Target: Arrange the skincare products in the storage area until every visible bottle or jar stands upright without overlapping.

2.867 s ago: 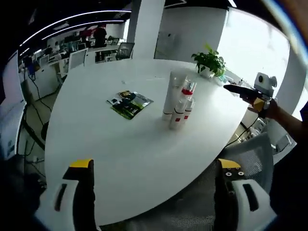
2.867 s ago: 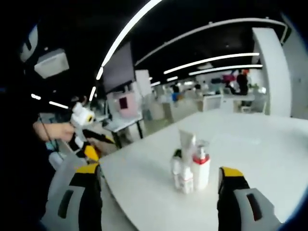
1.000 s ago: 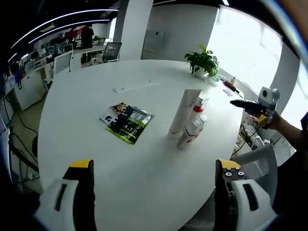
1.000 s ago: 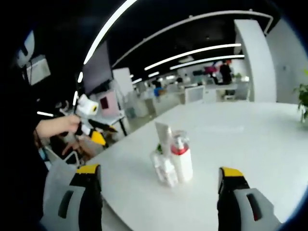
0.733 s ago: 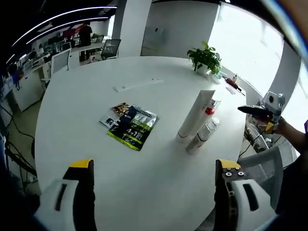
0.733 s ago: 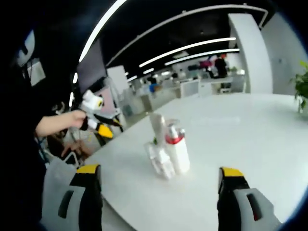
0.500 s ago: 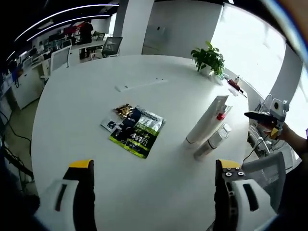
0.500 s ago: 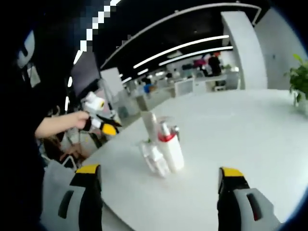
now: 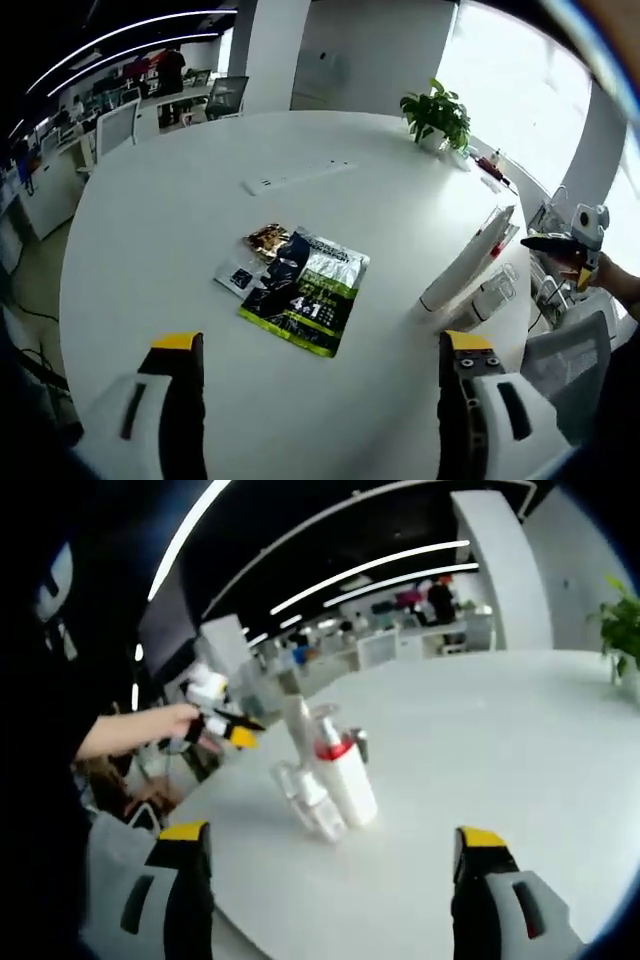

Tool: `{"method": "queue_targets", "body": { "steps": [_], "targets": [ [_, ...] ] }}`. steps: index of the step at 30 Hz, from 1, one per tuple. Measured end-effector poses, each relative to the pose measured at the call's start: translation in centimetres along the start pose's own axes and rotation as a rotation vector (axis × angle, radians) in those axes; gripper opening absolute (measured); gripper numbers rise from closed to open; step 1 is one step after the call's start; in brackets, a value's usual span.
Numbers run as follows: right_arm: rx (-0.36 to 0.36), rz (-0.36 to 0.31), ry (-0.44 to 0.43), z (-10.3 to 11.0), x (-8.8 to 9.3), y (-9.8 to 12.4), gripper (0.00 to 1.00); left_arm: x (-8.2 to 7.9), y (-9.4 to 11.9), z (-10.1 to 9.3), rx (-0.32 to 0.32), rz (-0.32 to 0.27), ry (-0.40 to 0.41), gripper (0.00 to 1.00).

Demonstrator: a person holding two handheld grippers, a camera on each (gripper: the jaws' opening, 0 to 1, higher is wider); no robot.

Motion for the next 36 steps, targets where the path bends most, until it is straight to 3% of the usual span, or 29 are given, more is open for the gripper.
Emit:
{"method": "queue_targets", "body": {
  "steps": [9, 18, 23, 30, 36],
  "targets": [
    [0.008, 0.012, -0.018, -0.6, 0.5, -0.3, 0.99, -1.4, -1.7, 1.9, 0.001, -0.009, -0.002, 0.86],
    [0.017, 0.035, -0.037, -1.1, 1.4, -0.5, 0.99, -3.0, -4.7, 4.9, -0.012, 0.01, -0.017, 0.81],
    [0.028, 0.035, -0.054, -1.9, 1.7, -1.1, 0.99, -4.0, -6.7, 6.9, -0.032, 0.006, -0.008, 0.73],
    [0.021, 0.048, -0.058, -2.1, 2.0, -2.0, 0.99, -5.3, -9.4, 8.7, -0.009, -0.016, 0.012, 0.61],
    [0.032, 0.058, -0.07, -2.6, 2.3, -2.1, 0.99, -6.1, -11.4, 9.6, -0.019, 0.021, -0.036, 0.58]
  ]
}}
Point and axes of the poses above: the point that each gripper's makers call its tool centre point, and the gripper's own axes: y roughly backward along the fingers, z roughly to its left, x roughly out of its underside, the point moved 7 cm from there along y, roughly backward along the fingers, and after that the axes turned 13 degrees about x, right-handed, at the moved point
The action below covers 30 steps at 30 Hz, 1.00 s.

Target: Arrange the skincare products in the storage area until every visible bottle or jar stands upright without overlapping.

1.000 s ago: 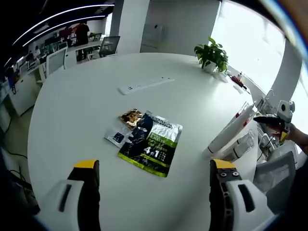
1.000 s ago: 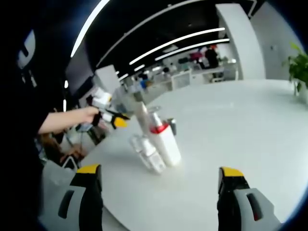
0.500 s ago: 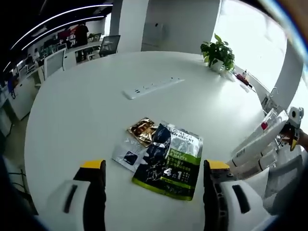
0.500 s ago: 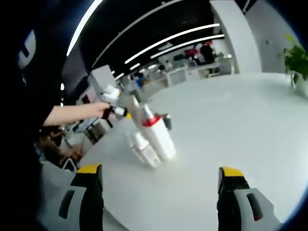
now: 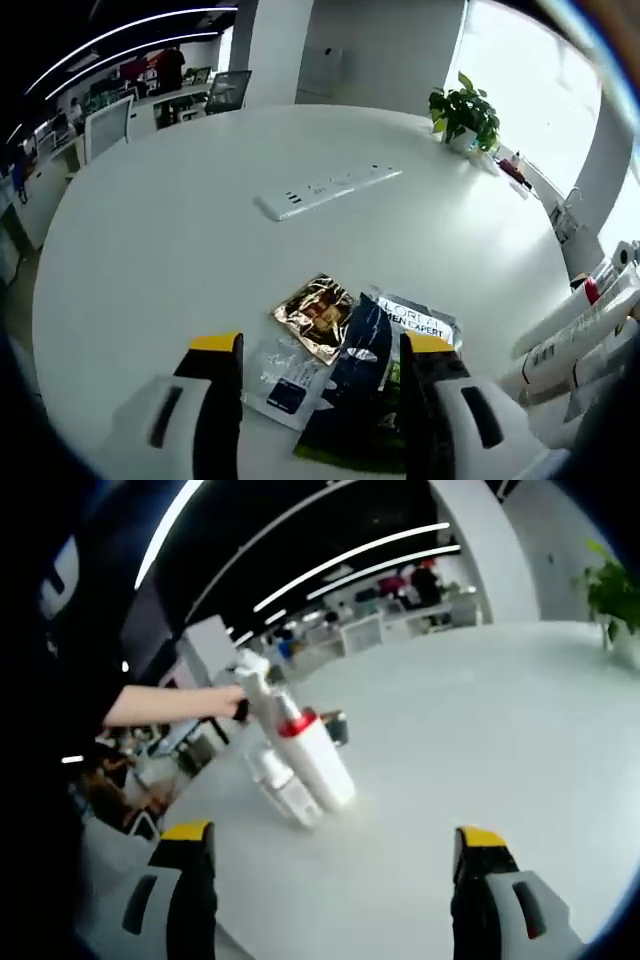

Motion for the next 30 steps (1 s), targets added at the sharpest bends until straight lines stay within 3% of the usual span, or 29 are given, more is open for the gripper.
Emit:
{"method": "queue_targets", "body": {
  "steps": [8, 15, 20, 22, 25, 30],
  "targets": [
    [0.005, 0.004, -0.014, -0.4, 0.1, -0.2, 0.99, -1.0, -1.7, 0.2, -0.005, 0.032, -0.005, 0.51],
    [0.004, 0.012, -0.019, -0.5, 0.3, -0.5, 0.99, -1.0, -2.7, 0.5, -0.05, 0.091, -0.03, 0.44],
    [0.006, 0.016, -0.026, -0.7, 0.5, -0.6, 0.99, -0.6, -3.4, 0.8, -0.101, 0.17, -0.147, 0.45],
    [0.008, 0.016, -0.029, -0.7, 0.6, -0.6, 0.99, -1.0, -3.6, 0.6, -0.093, 0.133, -0.15, 0.46],
    [0.009, 0.016, -0.03, -0.8, 0.6, -0.6, 0.99, -1.1, -3.7, 0.7, -0.085, 0.14, -0.165, 0.46],
    [0.01, 0.018, -0.039, -0.9, 0.7, -0.7, 0.98, -1.1, -3.5, 1.5, -0.063, 0.115, -0.069, 0.44]
  ]
}}
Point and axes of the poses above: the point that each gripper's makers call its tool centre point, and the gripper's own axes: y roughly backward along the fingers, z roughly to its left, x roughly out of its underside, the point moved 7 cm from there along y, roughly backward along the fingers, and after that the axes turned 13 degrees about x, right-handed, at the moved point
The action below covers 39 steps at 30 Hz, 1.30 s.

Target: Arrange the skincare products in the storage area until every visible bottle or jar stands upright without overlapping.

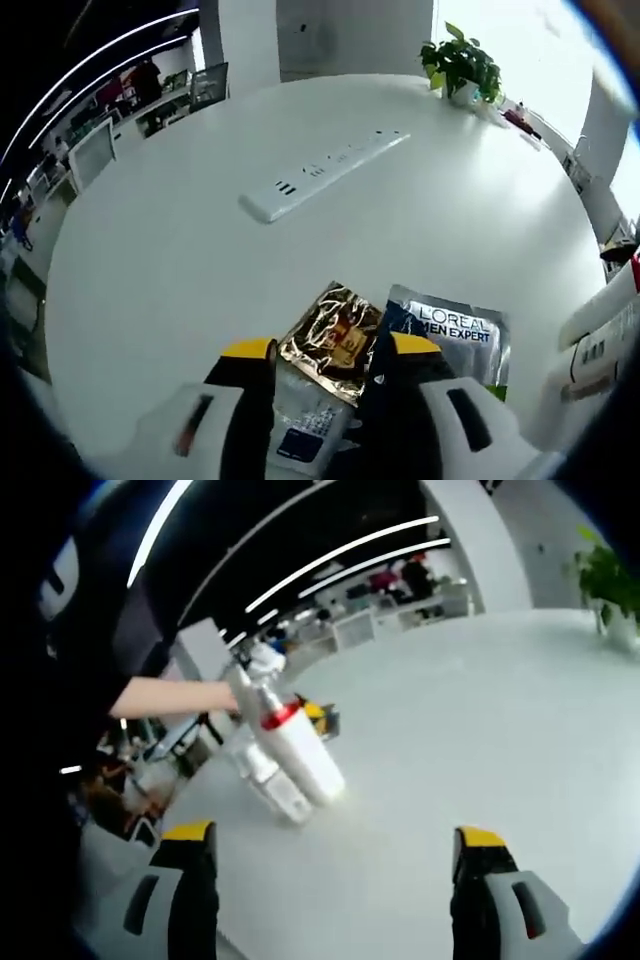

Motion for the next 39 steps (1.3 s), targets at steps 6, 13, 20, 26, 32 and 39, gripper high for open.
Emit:
{"method": "queue_targets", "body": {
  "steps": [6, 13, 20, 26, 32, 39],
  "targets": [
    [-0.004, 0.007, -0.002, 0.0, 0.2, -0.2, 0.98, 0.0, 0.0, 0.4, -0.022, 0.012, -0.034, 0.37],
    [-0.011, 0.008, -0.003, 0.1, 0.1, -0.5, 0.98, -0.6, -0.7, -1.4, -0.012, 0.051, -0.229, 0.13],
    [-0.004, 0.004, -0.01, -0.3, 0.0, 0.0, 0.98, -1.1, -0.7, -1.2, -0.018, 0.061, -0.146, 0.34],
    [0.01, -0.003, -0.02, -0.7, 0.0, 0.1, 0.98, -0.5, -0.2, -0.4, -0.021, 0.091, -0.06, 0.53],
    [0.0, 0.0, -0.017, -0.4, -0.1, -0.3, 0.98, -0.7, -0.4, -0.9, 0.021, 0.123, -0.117, 0.46],
    [0.004, -0.002, -0.02, -0.5, -0.1, -0.3, 0.98, -0.7, -0.4, -0.8, 0.041, 0.129, -0.131, 0.31]
  ]
}}
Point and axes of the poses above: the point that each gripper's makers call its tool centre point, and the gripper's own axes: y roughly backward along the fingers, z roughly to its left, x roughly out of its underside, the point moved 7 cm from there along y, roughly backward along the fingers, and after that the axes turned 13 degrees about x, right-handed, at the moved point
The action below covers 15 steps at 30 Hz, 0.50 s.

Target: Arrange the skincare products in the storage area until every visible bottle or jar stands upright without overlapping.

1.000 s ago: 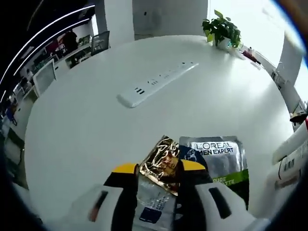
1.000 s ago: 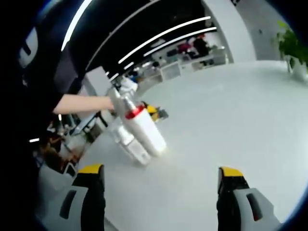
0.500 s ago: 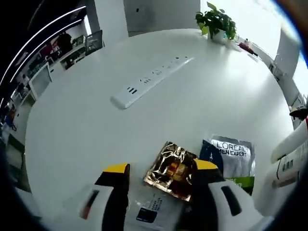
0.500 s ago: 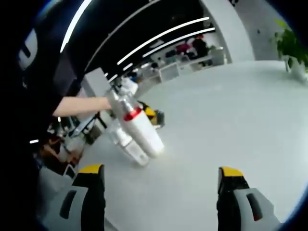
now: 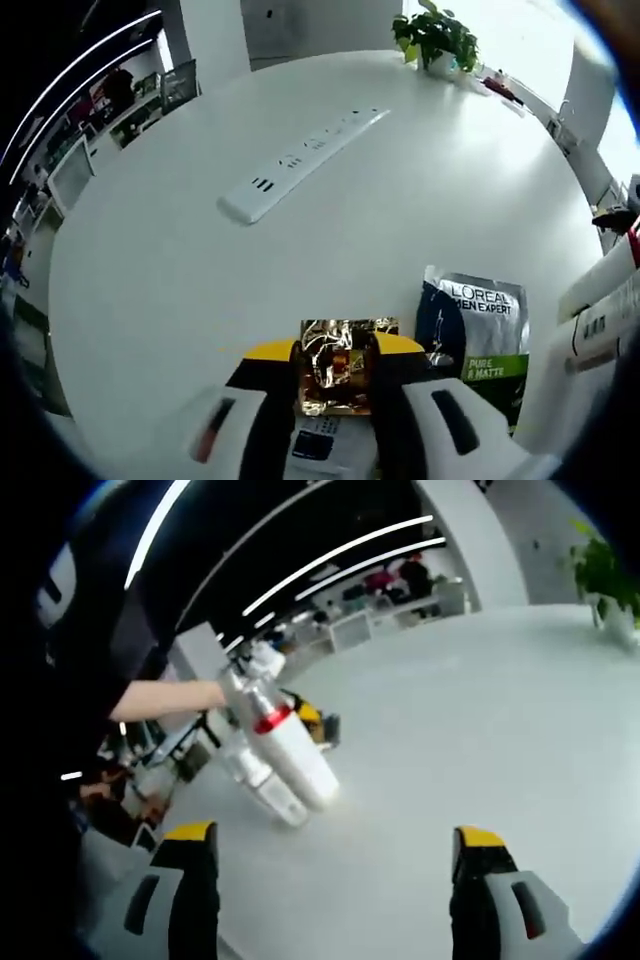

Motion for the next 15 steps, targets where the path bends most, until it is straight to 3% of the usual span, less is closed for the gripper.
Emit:
{"method": "queue_targets", "body": {
  "steps": [4, 7, 12, 14, 15],
  "targets": [
    [0.002, 0.006, -0.003, -0.02, 0.29, -0.02, 0.98, 0.34, 0.17, 0.53, -0.005, -0.026, 0.04, 0.24],
    [0.0, 0.011, -0.006, 0.07, 0.52, -0.12, 0.98, 0.38, 0.13, 1.07, -0.027, -0.045, 0.009, 0.15],
    [-0.006, 0.015, -0.006, 0.07, 0.42, -0.42, 0.98, -0.1, -0.06, 0.99, -0.021, -0.012, -0.02, 0.15],
    [-0.005, 0.01, -0.004, 0.03, 0.08, -0.43, 0.97, -0.14, 0.0, 1.04, -0.009, 0.002, 0.004, 0.16],
    [-0.004, 0.003, -0.003, -0.06, -0.15, -0.35, 0.97, -0.01, 0.1, 0.9, 0.003, 0.013, 0.029, 0.22]
  ]
}}
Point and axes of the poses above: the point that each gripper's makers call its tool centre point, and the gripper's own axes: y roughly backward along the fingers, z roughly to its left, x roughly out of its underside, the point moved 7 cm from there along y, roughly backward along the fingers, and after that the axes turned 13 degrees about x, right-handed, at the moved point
